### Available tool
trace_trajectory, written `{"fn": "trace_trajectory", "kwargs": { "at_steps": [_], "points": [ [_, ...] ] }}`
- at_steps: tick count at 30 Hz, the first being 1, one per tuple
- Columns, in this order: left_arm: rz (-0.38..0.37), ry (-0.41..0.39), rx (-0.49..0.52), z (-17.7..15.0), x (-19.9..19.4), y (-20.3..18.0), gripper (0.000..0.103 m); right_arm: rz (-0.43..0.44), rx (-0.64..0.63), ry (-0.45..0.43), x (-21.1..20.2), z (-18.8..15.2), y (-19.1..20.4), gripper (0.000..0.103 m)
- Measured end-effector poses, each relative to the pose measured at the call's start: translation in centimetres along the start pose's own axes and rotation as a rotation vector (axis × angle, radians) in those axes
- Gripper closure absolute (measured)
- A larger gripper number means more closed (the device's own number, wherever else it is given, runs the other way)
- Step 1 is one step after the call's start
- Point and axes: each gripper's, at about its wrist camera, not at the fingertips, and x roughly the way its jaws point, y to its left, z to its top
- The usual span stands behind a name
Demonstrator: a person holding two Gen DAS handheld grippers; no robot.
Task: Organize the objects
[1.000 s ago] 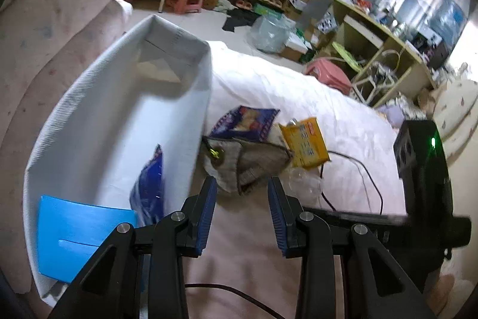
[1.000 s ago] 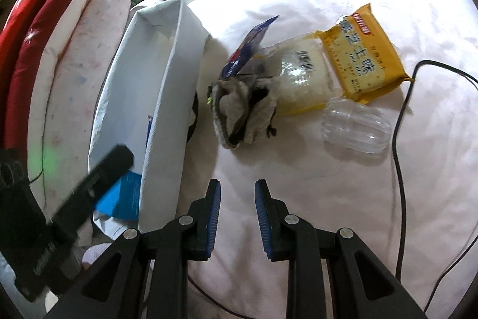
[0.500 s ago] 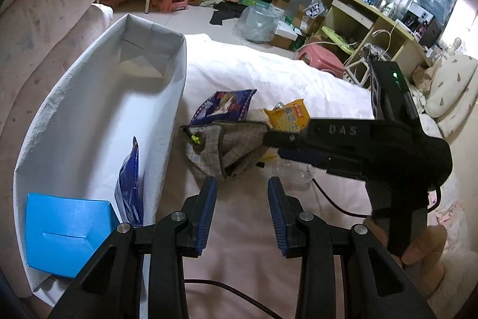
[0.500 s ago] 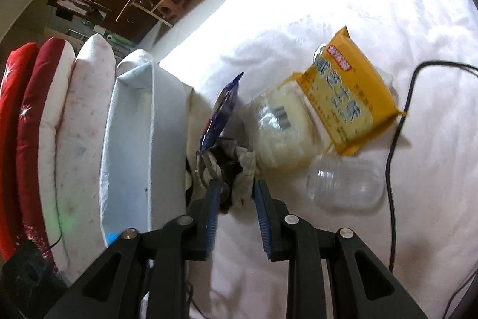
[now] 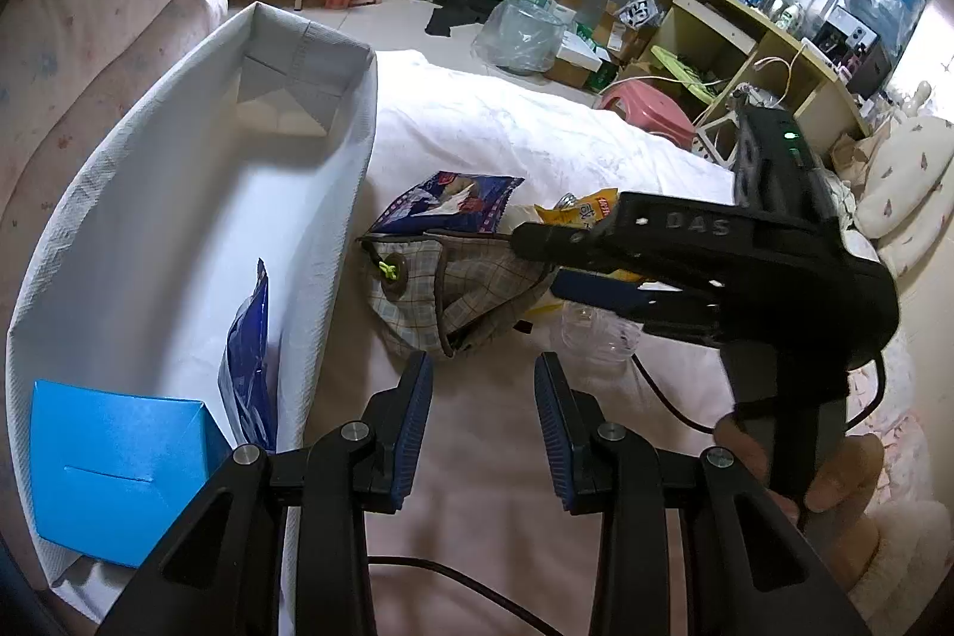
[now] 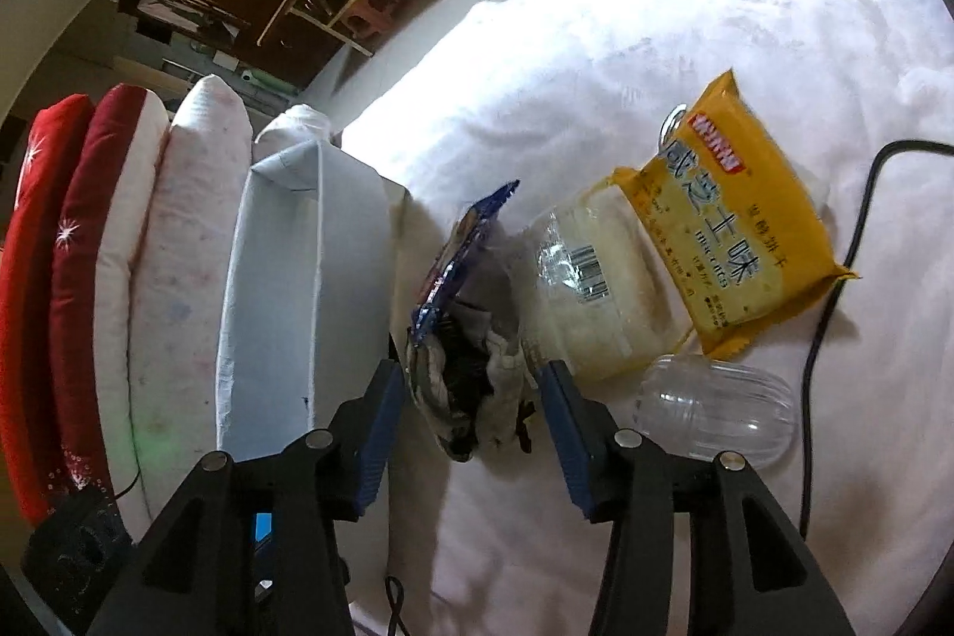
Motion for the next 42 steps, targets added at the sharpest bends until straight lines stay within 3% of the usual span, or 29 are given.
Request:
{"fn": "trace_trajectory", "kwargs": {
  "at_steps": [3,4,5,18,23,29,37,42],
  "points": [
    [0.007,0.008,-0.004,0.0,0.4,0.2,0.069,0.006,0.010,0.011,1.0,-0.1,-0.4,0.055],
    [0.010,0.011,-0.005,0.0,0.6,0.3,0.069,0.016,0.010,0.009,1.0,-0.2,-0.4,0.062],
    [0.013,0.013,-0.006,0.0,0.7,0.3,0.069,0.031,0.010,0.003,1.0,-0.3,-0.4,0.078],
    [0.002,-0.005,-0.039,0.2,0.5,1.3,0.069,0.028,-0.032,-0.024,-3.8,-1.7,0.9,0.078],
    [-0.090,-0.002,-0.081,0.2,0.2,1.7,0.069,0.064,0.025,-0.031,-7.7,-2.7,-0.1,0.078],
    [-0.199,0.018,-0.142,0.0,-0.1,1.8,0.069,0.221,0.144,-0.056,-10.9,-3.2,-2.4,0.078],
    [-0.349,0.103,-0.256,-0.9,1.0,2.3,0.067,0.292,0.158,-0.041,-11.5,-3.7,-1.7,0.078],
    [-0.428,0.051,-0.244,-0.8,-0.3,1.8,0.067,0.328,0.145,0.000,-10.8,-4.1,-1.3,0.078]
  ]
}}
